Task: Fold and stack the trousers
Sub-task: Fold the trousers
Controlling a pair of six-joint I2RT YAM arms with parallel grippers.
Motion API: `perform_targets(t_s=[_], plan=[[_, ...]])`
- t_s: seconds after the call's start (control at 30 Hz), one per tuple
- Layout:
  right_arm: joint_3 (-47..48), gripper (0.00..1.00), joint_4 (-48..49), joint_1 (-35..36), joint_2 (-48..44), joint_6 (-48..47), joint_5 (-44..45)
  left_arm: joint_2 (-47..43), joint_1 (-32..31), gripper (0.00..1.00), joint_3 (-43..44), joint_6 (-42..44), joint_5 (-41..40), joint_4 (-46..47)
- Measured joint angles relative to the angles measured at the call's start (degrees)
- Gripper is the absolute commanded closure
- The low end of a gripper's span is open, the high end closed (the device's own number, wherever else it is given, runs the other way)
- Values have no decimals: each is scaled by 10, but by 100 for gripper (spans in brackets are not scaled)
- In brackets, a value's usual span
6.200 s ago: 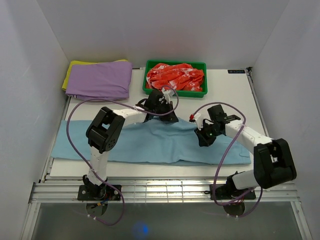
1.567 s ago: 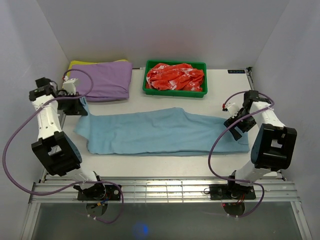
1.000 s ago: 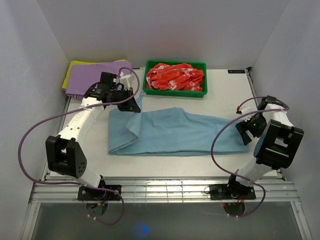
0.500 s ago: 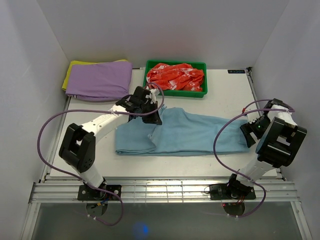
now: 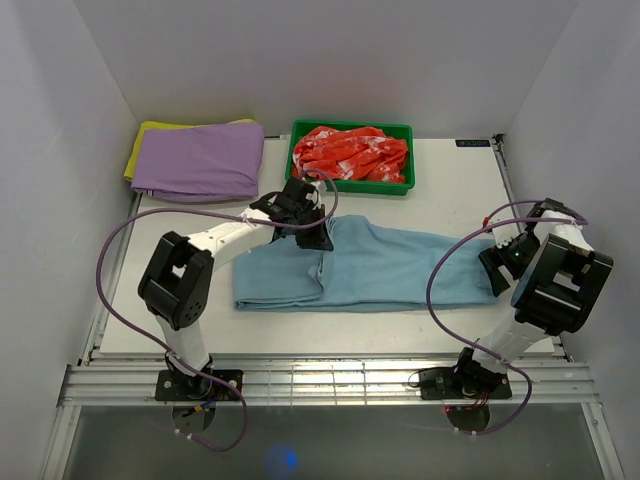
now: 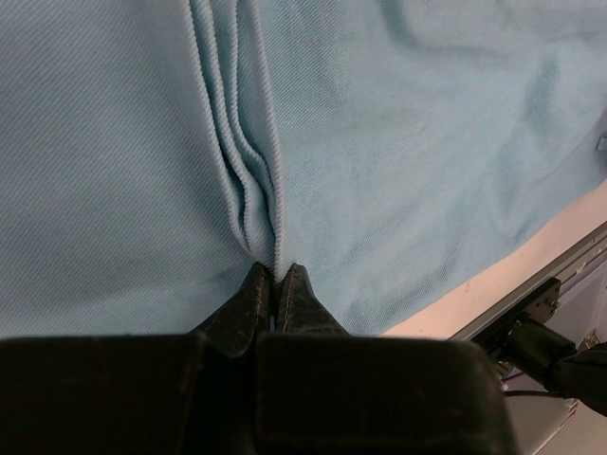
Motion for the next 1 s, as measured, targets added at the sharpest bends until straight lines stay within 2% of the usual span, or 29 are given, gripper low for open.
perform_targets(t_s=[0.5,0.57,0.6,0.67,0.7,0.73,0.83,0.9,1.0], plan=[[-15,10,4,0,0,0,-9,63,-35,99,17,-24,-7,30],[-16,10,4,0,0,0,-9,74,-39,84,22,-27,-7,32],[-17,10,5,0,0,0,-10,78,-40,64,24,-27,-8,32],[-17,10,5,0,0,0,-11,84,-42,49,30,-26,-7,33],[-17,10,5,0,0,0,-13,85,-44,32,32,-27,-7,33],[-17,10,5,0,0,0,-14,85,-46,26,34,-22,-6,35],[-17,9,4,0,0,0,-21,80,-47,20,37,-6,-6,34],[-13,8,-2,0,0,0,-30,68,-46,20,37,17,-5,23],[8,7,-21,5,-2,1,-56,14,-33,26,17,55,15,11]])
